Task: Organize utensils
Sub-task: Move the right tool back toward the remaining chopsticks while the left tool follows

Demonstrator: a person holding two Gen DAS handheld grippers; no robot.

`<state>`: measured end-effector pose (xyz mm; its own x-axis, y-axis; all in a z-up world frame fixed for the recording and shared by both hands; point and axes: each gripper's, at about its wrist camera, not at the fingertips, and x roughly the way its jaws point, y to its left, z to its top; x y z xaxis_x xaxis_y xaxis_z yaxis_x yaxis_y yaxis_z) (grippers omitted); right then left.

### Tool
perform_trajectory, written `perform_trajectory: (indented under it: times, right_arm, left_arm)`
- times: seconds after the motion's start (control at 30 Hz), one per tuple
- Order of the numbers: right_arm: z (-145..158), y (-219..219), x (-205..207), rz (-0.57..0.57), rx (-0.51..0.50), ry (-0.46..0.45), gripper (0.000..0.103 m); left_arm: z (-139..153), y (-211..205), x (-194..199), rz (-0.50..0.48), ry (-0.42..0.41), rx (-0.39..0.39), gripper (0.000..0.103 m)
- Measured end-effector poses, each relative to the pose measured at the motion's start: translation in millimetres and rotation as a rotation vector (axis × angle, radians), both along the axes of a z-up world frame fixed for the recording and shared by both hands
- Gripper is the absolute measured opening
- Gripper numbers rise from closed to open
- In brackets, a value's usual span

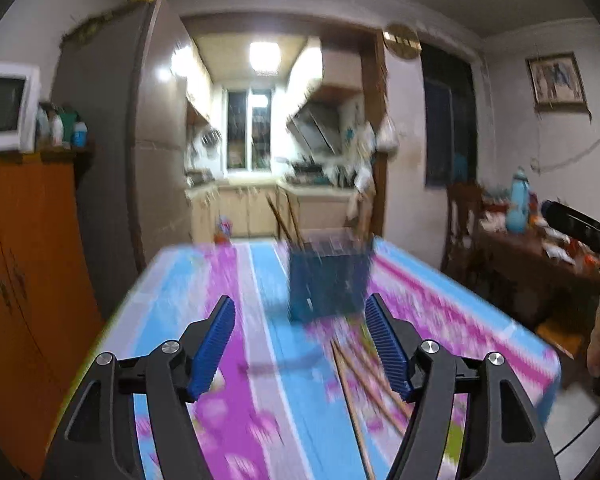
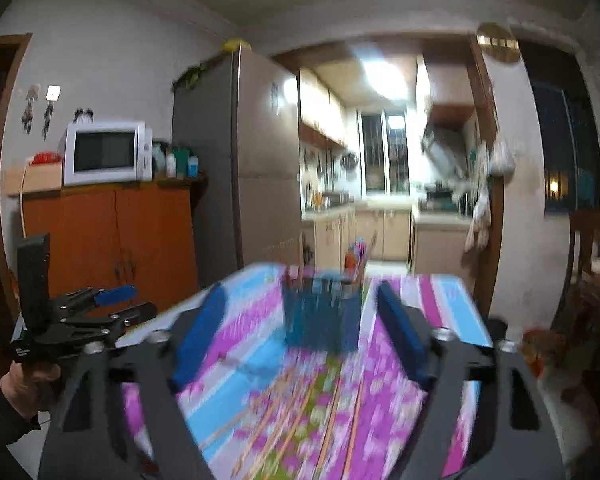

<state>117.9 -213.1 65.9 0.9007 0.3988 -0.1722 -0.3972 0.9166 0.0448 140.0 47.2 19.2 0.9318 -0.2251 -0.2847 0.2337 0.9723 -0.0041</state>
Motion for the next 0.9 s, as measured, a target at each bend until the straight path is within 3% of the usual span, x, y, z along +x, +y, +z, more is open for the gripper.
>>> perform_trajectory:
  times: [0.07, 0.27, 0.4, 0.67, 0.9]
  right_arm:
    - [-31, 5, -6, 0.012, -0.010, 0.074, 0.048]
    - [-111, 27, -13, 0.031, -0.070, 0.246, 0.031]
    - [-149, 41, -10, 0.030, -0.113, 0.317, 0.019]
    - [-171, 47, -3, 0.023, -0.103, 0.359, 0.018]
    - [-176, 52, 2, 0.022, -0.110, 0.370, 0.014]
  left_arm:
    - [-29, -6, -5, -0.021, 0.045, 0.018, 0.069]
    - [-94, -22, -20, -0.105, 0.149, 0.037, 0.068]
    - [-121, -27, -24, -0.130, 0.191, 0.048, 0.060]
    - [-146, -40, -26, -0.161, 0.215, 0.074, 0.046]
    - [-149, -47, -24, -0.176, 0.214, 0.091, 0.032]
